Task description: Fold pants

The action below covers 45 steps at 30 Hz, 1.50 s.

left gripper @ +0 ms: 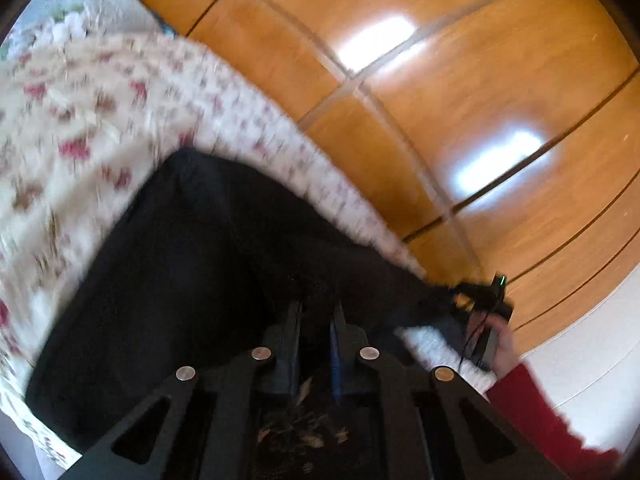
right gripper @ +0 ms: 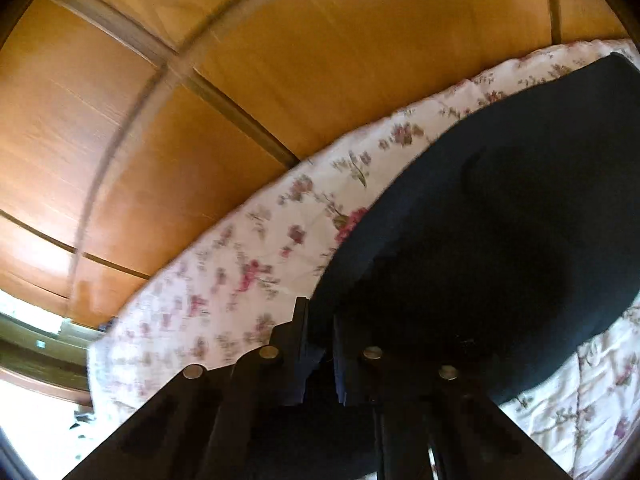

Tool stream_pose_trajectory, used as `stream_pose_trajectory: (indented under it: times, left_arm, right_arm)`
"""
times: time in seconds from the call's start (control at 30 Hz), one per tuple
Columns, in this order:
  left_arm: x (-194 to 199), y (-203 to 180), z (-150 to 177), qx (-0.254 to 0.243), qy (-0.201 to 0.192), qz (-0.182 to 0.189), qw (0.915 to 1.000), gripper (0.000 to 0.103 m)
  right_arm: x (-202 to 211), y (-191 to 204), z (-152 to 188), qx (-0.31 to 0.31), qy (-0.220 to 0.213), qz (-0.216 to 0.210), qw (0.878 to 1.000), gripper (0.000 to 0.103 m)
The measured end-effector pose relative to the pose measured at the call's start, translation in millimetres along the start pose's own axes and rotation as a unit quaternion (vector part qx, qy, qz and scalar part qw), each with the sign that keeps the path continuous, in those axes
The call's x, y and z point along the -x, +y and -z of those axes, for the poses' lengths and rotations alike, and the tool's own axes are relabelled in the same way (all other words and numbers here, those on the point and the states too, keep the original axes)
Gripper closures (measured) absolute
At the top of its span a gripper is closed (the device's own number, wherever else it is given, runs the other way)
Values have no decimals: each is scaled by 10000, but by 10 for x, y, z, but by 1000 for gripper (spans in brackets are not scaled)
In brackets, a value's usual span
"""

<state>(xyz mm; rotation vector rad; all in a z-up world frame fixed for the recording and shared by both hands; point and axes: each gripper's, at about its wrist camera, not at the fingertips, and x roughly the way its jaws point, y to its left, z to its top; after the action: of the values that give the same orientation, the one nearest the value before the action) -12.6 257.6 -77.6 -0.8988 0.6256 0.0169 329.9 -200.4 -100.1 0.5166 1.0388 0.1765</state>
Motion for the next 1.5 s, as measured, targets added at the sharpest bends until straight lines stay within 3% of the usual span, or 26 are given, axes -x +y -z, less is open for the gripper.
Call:
stream_pose_trajectory:
  times: [0.17, 0.27, 0.33, 0.37, 0.47, 0.5, 0.53, 0.67, 0.7, 0.93, 1.03, 1.2, 1.23, 1.3, 1.37, 1.5]
  left_arm:
    - [340, 25, -290, 369, -526, 596, 9962, 94]
    - [486, 49, -345, 370, -690, 675, 9946, 94]
    - [537, 93, -346, 386, -760, 704, 9939, 94]
    - [584, 148, -320, 424, -794, 746, 9931, 94]
    - [596, 321, -267, 630, -796, 753, 9920, 94]
    - [599, 386, -225, 682, -778, 725, 9920, 94]
    - [615, 468, -170, 718, -741, 645, 9926, 94]
    - [635, 716, -7, 869, -668, 486, 9928, 94]
    - [640, 788, 32, 957, -656, 445, 9922, 94]
    - [587, 1050, 239, 1173, -463, 169, 9919, 94]
    - [570, 1097, 284, 1302, -429, 256, 9902, 92]
    - [653, 1110, 323, 1545, -492, 652, 9846, 64]
    - [680, 1110, 334, 1583, -491, 733, 9834, 61]
    - [737, 1101, 355, 1608, -477, 835, 9823, 60]
    - [735, 1069, 354, 1603, -418, 882, 9822, 56]
    - [699, 1049, 348, 1810, -267, 1059, 9774, 50]
  right_arm:
    - [601, 51, 125, 357, -334, -501, 9975, 93]
    - [1135, 56, 336, 659, -605, -924, 9917, 93]
    - [1238, 57, 397, 749, -667, -964, 9903, 93]
    - [1540, 48, 626, 1045, -849, -1042, 9854, 93]
    - [1748, 9, 862, 1280, -992, -1059, 9811, 93]
    - [1926, -74, 1176, 1465, -1106, -1062, 9773, 93]
    - [1926, -74, 1176, 1465, -1106, -1062, 9773, 93]
    - [2057, -314, 1759, 1473, -1124, -991, 9777, 93]
    - [2062, -427, 2036, 1471, -1104, -946, 9784, 93]
    - [1841, -725, 2650, 1406, -925, -663, 9835, 93]
    - [1654, -832, 2686, 1424, -837, -477, 9851, 93]
    - [1593, -924, 2652, 1163, -807, -586, 9882, 91]
    - [1609, -922, 2640, 1113, -797, -630, 9886, 90]
    - [1598, -932, 2631, 1033, -756, -676, 9895, 70]
    - [1616, -917, 2673, 974, -739, -862, 9887, 59]
    - [1604, -834, 2719, 1147, -716, -836, 9873, 51]
